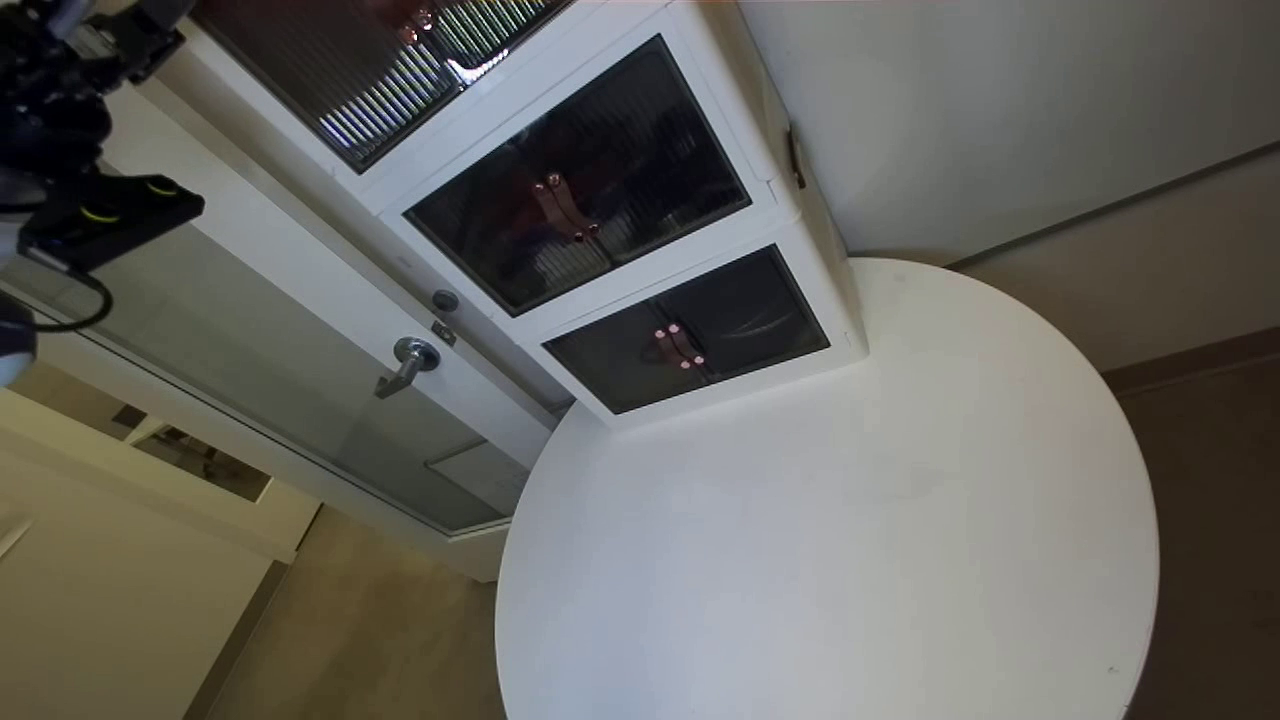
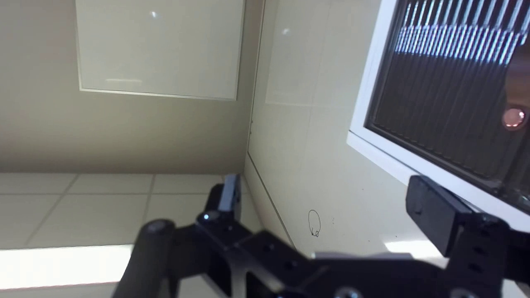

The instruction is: Open the left and right top cabinets, respectively

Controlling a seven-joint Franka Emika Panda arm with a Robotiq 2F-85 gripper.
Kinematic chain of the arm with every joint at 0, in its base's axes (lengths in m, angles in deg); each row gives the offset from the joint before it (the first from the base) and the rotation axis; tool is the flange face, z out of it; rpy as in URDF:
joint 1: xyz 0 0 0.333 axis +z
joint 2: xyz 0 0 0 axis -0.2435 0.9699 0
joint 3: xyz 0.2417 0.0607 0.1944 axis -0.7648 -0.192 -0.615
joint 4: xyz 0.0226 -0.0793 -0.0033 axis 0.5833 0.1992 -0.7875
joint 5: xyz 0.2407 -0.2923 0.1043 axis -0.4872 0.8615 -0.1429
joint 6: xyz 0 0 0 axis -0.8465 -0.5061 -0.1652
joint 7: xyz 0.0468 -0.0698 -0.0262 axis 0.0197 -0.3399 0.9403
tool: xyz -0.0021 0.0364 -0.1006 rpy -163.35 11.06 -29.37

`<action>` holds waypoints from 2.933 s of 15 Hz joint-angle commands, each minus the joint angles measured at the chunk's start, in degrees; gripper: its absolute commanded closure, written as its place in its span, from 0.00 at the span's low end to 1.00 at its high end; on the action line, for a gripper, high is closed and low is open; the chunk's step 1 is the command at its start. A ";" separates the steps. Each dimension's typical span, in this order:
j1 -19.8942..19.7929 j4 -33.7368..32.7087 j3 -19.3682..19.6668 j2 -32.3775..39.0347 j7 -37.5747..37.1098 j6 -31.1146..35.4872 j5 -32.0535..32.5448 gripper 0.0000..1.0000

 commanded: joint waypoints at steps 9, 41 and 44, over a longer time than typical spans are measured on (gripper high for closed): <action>-2.59 -3.94 3.12 4.72 -6.79 9.05 0.85 0.00; -3.04 -18.17 6.56 16.01 -3.05 23.40 0.23 0.57; -2.76 -18.58 6.73 16.20 -3.20 23.56 0.32 0.81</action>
